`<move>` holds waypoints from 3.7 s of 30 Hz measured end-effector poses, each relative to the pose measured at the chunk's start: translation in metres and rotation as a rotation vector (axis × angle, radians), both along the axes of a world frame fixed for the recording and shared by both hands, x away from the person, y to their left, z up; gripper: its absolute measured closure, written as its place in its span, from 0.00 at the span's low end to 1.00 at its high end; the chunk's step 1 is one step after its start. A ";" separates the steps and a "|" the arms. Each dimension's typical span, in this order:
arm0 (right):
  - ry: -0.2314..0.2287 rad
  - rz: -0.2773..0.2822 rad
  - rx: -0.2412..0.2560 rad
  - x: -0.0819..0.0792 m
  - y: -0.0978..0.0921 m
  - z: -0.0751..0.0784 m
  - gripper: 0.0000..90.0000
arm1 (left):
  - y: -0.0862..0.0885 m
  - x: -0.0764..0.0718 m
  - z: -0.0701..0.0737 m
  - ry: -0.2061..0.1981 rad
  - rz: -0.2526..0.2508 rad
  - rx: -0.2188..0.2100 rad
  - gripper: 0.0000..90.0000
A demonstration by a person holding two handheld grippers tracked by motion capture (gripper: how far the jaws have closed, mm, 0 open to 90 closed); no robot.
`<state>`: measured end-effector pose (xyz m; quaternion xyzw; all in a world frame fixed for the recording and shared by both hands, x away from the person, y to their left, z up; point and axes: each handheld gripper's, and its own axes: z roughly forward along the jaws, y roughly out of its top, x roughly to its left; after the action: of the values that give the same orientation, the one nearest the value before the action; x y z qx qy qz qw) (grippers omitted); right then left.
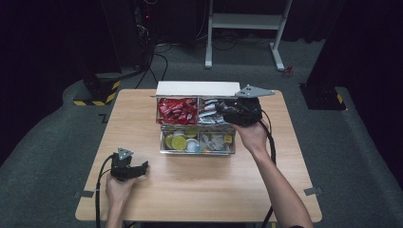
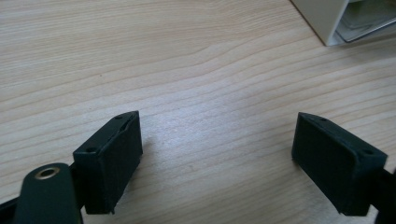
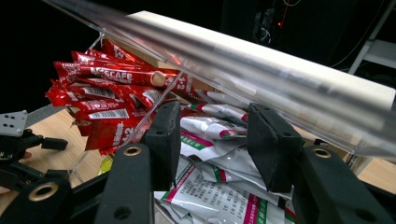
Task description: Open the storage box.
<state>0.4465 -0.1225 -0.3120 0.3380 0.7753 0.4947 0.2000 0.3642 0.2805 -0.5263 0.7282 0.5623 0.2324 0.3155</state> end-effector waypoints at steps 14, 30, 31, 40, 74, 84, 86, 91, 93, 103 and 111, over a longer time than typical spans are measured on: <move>0.010 -0.005 -0.001 0.002 0.002 0.003 0.60 | -0.010 0.004 0.016 0.002 -0.094 -0.031 0.26; 0.024 0.010 -0.001 0.005 0.001 0.005 0.60 | -0.006 0.010 0.062 -0.121 -0.194 -0.140 0.38; 0.024 0.009 -0.001 0.005 0.001 0.005 0.60 | -0.006 0.011 0.065 -0.120 -0.195 -0.157 0.38; 0.036 0.014 -0.002 0.007 0.000 0.006 0.61 | -0.002 0.012 0.094 -0.179 -0.232 -0.238 0.41; 0.046 0.015 -0.010 0.009 0.003 0.007 0.61 | -0.052 0.027 0.207 -0.312 -0.413 -0.218 0.64; 0.047 0.013 -0.012 0.009 0.005 0.007 0.61 | -0.069 0.051 0.205 -0.262 -0.395 -0.188 0.72; 0.049 0.011 -0.012 0.009 0.005 0.007 0.61 | -0.073 0.056 0.204 -0.254 -0.385 -0.182 0.74; 0.043 0.013 -0.007 0.010 0.005 0.006 0.61 | -0.078 0.062 0.203 -0.243 -0.376 -0.169 0.78; 0.053 0.013 -0.007 0.010 0.004 0.007 0.61 | -0.081 0.064 0.202 -0.245 -0.373 -0.165 0.79; 0.050 0.013 -0.005 0.011 0.006 0.005 0.61 | -0.089 0.068 0.199 -0.248 -0.364 -0.116 0.80; 0.059 0.014 -0.015 0.012 0.007 0.006 0.62 | -0.096 0.069 0.198 -0.257 -0.358 -0.045 0.81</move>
<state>0.4588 -0.1152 -0.3056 0.3457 0.7868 0.4800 0.1760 0.4333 0.1842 -0.3286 0.7735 0.3843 0.2511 0.4369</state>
